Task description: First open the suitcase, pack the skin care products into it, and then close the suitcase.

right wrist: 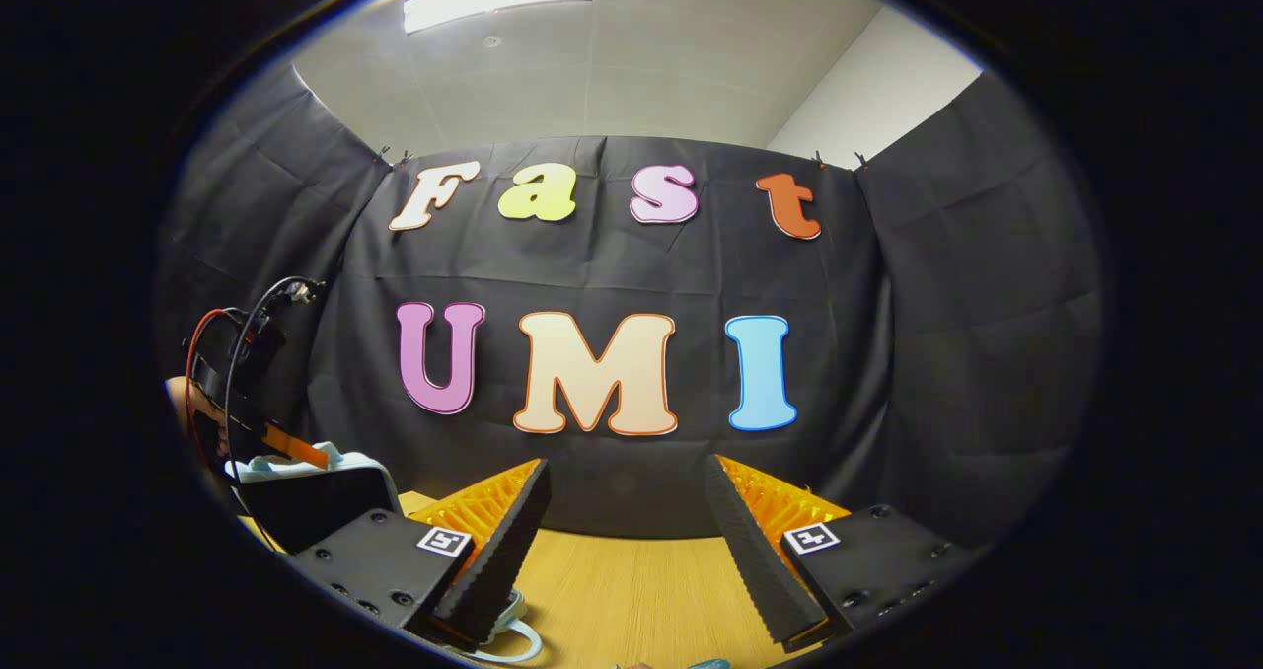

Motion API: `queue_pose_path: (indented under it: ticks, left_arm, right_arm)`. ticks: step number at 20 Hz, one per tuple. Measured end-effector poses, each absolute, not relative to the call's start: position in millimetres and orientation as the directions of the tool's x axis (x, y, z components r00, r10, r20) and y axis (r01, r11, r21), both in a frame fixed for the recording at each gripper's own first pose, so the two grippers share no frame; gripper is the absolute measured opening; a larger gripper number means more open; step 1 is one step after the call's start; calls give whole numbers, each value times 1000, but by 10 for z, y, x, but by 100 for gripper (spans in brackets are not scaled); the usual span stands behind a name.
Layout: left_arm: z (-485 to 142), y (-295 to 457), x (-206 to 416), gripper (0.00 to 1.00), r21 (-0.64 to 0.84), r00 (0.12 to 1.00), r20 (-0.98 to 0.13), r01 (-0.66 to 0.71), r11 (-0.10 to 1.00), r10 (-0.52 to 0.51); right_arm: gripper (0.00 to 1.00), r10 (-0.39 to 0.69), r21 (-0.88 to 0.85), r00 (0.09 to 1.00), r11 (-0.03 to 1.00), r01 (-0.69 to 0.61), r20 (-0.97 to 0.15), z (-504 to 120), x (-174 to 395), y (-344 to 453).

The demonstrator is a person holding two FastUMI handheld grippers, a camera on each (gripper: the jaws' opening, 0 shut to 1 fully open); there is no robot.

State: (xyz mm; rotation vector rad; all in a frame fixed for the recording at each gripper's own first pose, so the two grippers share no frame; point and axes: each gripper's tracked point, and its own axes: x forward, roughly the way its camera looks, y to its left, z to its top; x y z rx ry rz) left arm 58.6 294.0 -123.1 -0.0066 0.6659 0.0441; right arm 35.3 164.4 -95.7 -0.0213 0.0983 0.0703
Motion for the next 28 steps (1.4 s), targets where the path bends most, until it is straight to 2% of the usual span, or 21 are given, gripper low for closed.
queue_pose_path:
  ticks: [11, 17, 21, 28]
  left_arm:
    - [-1592, 4349, 624, 0, 17, 755, -642, -161, 987, 134]
    - [-2169, 4932, 512, 0, -17, 683, -709, -264, 964, 174]
    - [-2617, 5364, 381, 0, 27, 627, -744, -319, 947, 232]
    - [-3437, 5449, 178, 0, -49, 524, -831, -404, 913, 187]
  right_arm:
    - [99, 57, -48, 993, 997, -62, -99, -951, 477, 2054]
    - [99, 57, -75, 991, 995, -66, -117, -1009, 553, 2232]
    - [99, 62, -90, 990, 993, -74, -129, -1054, 576, 2314]
    - [99, 61, -128, 983, 988, -84, -174, -1173, 590, 2387]
